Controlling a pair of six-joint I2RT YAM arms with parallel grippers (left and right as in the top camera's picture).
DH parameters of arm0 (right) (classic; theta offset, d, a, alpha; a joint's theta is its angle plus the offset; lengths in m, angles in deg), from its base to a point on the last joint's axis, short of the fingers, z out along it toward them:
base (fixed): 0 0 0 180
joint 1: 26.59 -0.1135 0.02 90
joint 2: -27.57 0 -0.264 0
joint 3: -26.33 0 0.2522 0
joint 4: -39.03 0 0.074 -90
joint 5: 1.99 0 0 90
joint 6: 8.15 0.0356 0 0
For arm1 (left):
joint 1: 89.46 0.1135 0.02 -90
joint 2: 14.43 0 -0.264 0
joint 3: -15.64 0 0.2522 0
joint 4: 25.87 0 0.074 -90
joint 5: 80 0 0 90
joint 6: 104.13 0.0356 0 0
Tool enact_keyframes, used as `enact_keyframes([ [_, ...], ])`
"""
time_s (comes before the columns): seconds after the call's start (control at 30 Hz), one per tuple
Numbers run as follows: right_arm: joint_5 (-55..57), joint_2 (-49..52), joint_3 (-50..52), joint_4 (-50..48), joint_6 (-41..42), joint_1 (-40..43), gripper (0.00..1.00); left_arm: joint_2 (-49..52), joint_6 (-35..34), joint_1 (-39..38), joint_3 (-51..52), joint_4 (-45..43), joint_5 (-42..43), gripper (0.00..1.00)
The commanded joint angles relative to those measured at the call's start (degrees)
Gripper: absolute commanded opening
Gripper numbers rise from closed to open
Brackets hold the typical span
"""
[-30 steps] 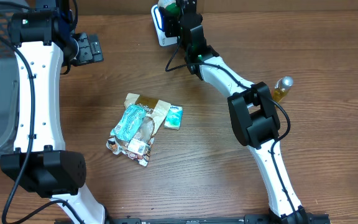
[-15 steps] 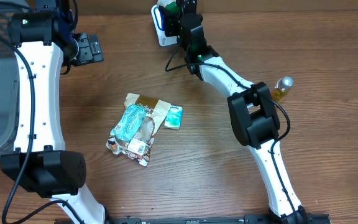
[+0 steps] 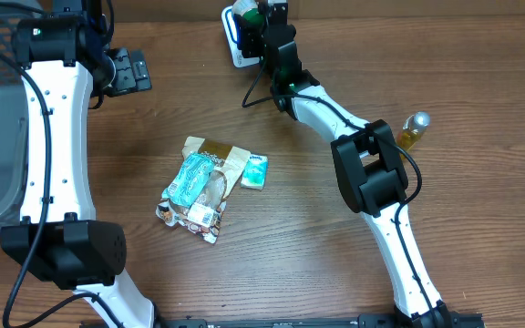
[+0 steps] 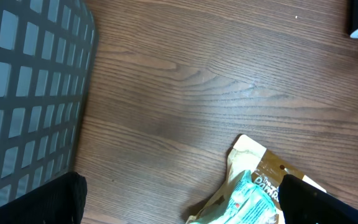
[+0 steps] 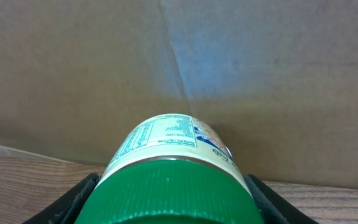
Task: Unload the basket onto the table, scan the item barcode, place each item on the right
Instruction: 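Carry the green jar up to the white scanner and hold it, then bring the green jar back down and set it on the table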
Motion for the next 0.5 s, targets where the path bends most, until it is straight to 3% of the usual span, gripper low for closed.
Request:
enact_keyframes([
  [0.0, 0.5, 0.2, -0.9, -4.4, -0.1, 0.2, 0.08, -0.9, -0.6, 0.2, -0.8, -0.1, -0.1, 1.0],
  [0.13, 0.5, -6.4, -0.9, -6.6, -5.6, -0.1, 0.07, -0.9, -0.6, 0.2, -0.8, -0.1, -0.1, 1.0],
  [0.23, 0.5, -13.2, -0.9, -0.6, -6.5, -0.1, 0.07, -0.9, -0.6, 0.2, -0.8, -0.1, -0.1, 1.0],
  [0.33, 0.5, -19.4, -0.9, 10.4, -6.5, 0.0, 0.07, -0.9, -0.6, 0.2, -0.8, -0.1, -0.1, 0.99],
  [0.47, 0.5, -29.2, -0.9, 38.9, -6.2, 0.5, 0.07, -0.9, -0.6, 0.2, -0.8, -0.1, -0.1, 1.0],
])
